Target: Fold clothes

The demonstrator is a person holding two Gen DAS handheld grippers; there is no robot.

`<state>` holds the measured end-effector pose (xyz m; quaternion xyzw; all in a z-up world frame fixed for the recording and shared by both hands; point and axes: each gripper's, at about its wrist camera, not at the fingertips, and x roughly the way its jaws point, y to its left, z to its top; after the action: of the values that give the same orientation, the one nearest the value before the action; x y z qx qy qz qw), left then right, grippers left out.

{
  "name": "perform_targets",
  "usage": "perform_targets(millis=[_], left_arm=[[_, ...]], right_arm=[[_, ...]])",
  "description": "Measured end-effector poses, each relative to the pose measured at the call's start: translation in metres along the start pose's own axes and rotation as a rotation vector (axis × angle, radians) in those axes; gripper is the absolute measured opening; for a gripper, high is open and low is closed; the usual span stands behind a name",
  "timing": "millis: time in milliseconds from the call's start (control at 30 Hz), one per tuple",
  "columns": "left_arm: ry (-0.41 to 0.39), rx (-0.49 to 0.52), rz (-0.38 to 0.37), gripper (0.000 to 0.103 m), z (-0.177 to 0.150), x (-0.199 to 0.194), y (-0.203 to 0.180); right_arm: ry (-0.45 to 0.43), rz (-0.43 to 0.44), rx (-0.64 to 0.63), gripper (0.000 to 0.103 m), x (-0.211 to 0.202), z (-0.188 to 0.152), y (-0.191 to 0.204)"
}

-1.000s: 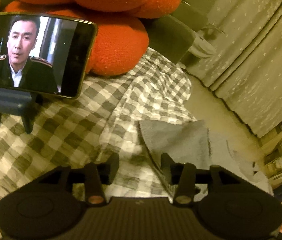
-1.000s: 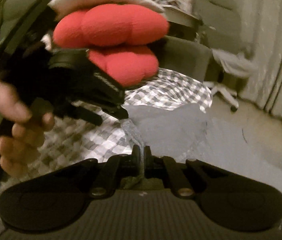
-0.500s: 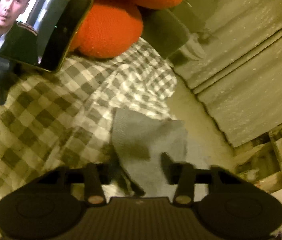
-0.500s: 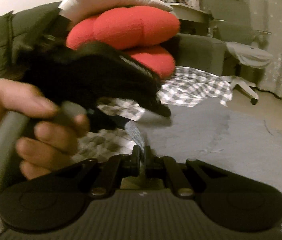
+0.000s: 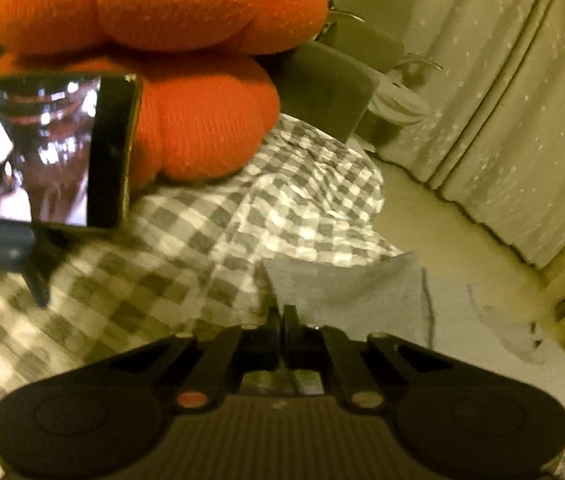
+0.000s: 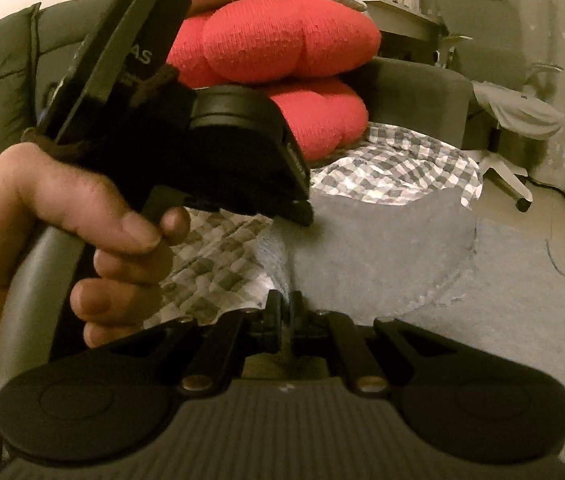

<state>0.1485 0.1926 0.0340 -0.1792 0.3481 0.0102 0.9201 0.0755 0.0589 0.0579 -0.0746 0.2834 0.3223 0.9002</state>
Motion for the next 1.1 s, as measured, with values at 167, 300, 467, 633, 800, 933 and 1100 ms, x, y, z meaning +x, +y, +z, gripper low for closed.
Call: perform_targets(millis=[167,300,467,633,800,933,1100], left_arm=[[-0.021,0.031,0.03,0.001,0.0,-0.004,-0.001],[-0.038,0.064,0.049,0.001,-0.002,-0.005,-0.006],[-0.034,0.065,0.062,0.002,-0.002,-0.006,-0.006],[-0.03,0.054,0.069,0.001,-0.003,-0.005,-0.004],[-0.029,0.07,0.092,0.001,-0.005,-0.002,-0.004],[-0.029,0.08,0.098,0.001,-0.005,-0.001,-0.006],[-0.023,0.087,0.109,0.001,-0.006,0.001,-0.007]], right_arm=[[0.022,0.052,0.015,0.012,0.0,0.0,-0.006],[0.011,0.092,0.016,0.013,-0.009,0.005,-0.013],[0.023,0.02,0.011,0.013,-0.015,0.008,-0.032],[0.05,-0.091,0.166,0.013,-0.013,0.0,-0.078],[0.056,-0.11,0.142,0.014,0.001,-0.001,-0.084],[0.056,-0.119,0.077,0.015,0.015,0.012,-0.075],[0.04,-0.134,0.048,0.015,0.035,0.026,-0.074]])
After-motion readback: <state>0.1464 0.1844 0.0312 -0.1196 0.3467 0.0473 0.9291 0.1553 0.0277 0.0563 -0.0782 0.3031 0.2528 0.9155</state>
